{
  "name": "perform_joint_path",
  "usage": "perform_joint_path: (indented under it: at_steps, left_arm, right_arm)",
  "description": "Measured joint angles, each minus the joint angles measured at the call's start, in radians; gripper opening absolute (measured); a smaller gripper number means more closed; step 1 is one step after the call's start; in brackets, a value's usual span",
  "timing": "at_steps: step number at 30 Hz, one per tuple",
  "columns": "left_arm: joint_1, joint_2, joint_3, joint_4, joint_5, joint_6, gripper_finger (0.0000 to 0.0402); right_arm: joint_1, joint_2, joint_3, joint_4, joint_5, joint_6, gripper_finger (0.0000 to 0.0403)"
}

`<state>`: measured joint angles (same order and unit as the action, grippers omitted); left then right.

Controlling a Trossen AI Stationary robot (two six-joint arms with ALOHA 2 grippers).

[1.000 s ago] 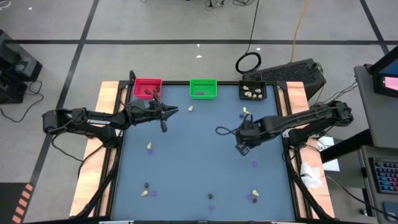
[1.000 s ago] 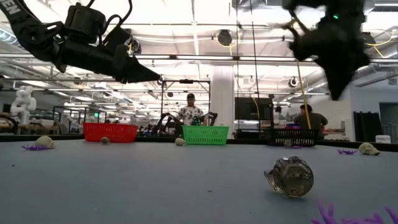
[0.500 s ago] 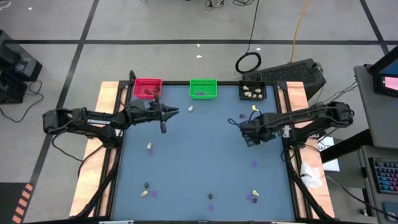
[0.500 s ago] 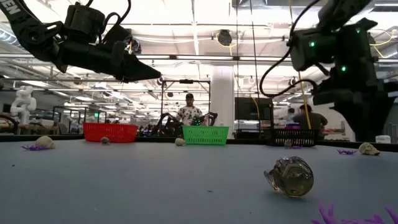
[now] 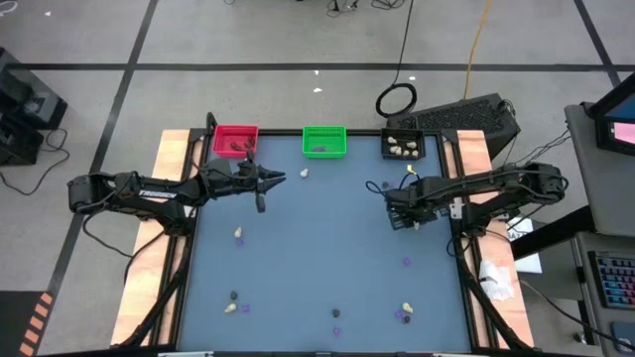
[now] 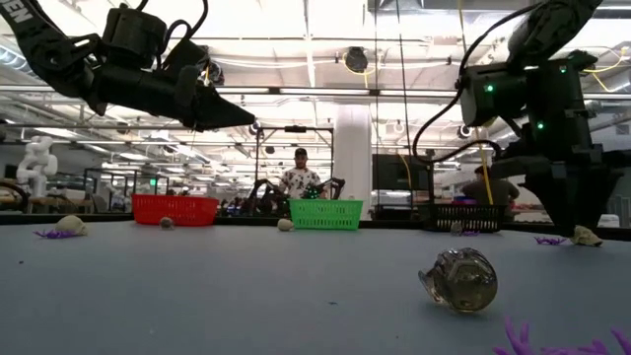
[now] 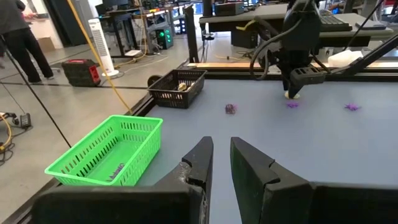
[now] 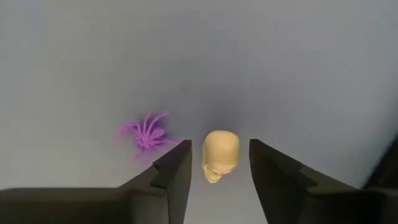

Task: Sort Halloween decoration
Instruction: Put the white skull toy into the black bin

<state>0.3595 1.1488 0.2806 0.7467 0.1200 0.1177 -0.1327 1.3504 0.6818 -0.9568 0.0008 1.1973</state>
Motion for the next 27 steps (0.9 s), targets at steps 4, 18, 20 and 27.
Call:
perform_joint_path:
  at_steps: [4, 18, 20, 27]
  left_arm:
    - [0.0, 0.0, 0.0, 0.0, 0.0, 0.0, 0.0051]
    - [0.0, 0.0, 0.0, -0.001, 0.0, 0.0, 0.0051]
    - [0.0, -0.001, 0.0, -0.004, 0.0, 0.0, 0.0051]
    - [0.0, -0.001, 0.0, -0.004, 0.0, 0.001, 0.0051]
  right_arm:
    - [-0.006, 0.0, -0.036, 0.055, -0.031, -0.025, 0.0146]
    - [-0.006, -0.002, -0.045, 0.074, -0.033, -0.04, 0.0077]
    - [-0.005, -0.008, -0.045, 0.082, -0.033, -0.055, 0.0059]
    - [-0.002, -0.057, 0.023, 0.08, -0.032, -0.112, 0.006]
